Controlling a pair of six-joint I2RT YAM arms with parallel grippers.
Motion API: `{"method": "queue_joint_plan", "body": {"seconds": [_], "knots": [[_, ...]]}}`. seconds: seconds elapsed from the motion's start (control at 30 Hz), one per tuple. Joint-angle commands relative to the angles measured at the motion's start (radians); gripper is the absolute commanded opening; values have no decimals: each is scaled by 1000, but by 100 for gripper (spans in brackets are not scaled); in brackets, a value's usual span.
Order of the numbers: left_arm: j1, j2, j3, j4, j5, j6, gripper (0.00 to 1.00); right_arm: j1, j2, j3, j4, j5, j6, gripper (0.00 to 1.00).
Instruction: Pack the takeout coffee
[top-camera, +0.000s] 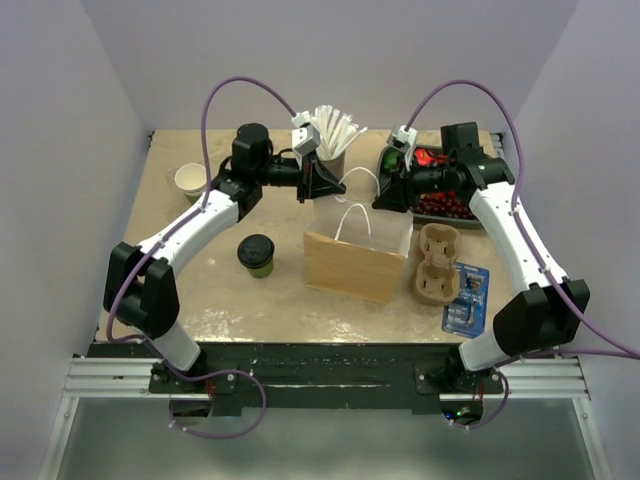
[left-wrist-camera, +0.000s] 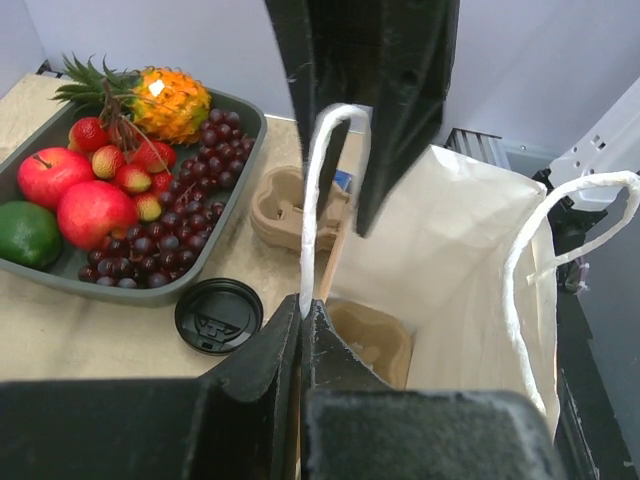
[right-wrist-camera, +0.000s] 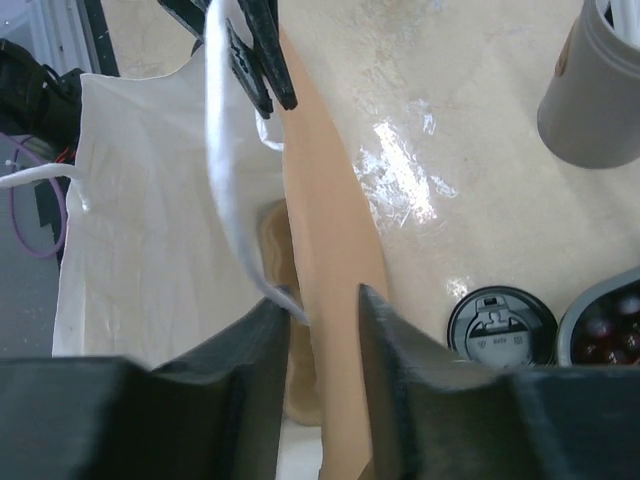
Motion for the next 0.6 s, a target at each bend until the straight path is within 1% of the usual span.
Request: {"method": "queue_joint_plan", "body": {"seconds": [0.0, 0.03, 0.07, 0.1, 0.13, 0.17, 0.2, 0.23, 0.27, 0.3, 0.4, 0.43, 0.47, 0.5, 0.53, 0.57], "knots": [[-4, -46, 37, -25, -21, 41, 3, -1, 20, 2, 64, -74, 50, 19], [-4, -49, 49, -60, -29, 55, 12, 1, 22, 2, 63, -76, 51, 13], [-3, -58, 57, -86, -49, 78, 33, -1, 22, 1, 64, -76, 55, 3], [-1, -66, 66, -117, -61, 124, 42, 1, 20, -2, 67, -75, 61, 0], [8, -75, 92, -211, -80, 147, 50, 1, 17, -4, 68, -67, 64, 0], [14, -102, 109, -262, -133, 193, 87, -1, 9, -5, 66, -58, 68, 0], [22, -116, 129, -321, -164, 228, 99, 1, -6, -4, 67, -50, 76, 0], [42, -132, 175, -464, -196, 265, 99, 1, -17, -7, 66, -26, 78, 0], [51, -159, 194, -538, -257, 351, 99, -1, -27, -8, 71, -16, 79, 0], [66, -179, 210, -670, -285, 386, 99, -1, -53, -16, 72, -4, 81, 0], [129, -251, 192, -828, -350, 518, 99, -1, -81, -42, 89, 14, 94, 0], [146, -267, 163, -912, -374, 552, 99, -1, -92, -47, 92, 14, 99, 0], [151, -296, 142, -947, -411, 624, 99, 1, -94, -51, 100, 16, 102, 0], [157, -311, 113, -962, -432, 641, 99, 1, -98, -60, 103, 18, 111, 0], [166, -328, 43, -955, -452, 643, 99, -1, -104, -64, 107, 21, 113, 0], [172, -351, 8, -947, -472, 646, 99, 1, -104, -65, 109, 19, 113, 0]]}}
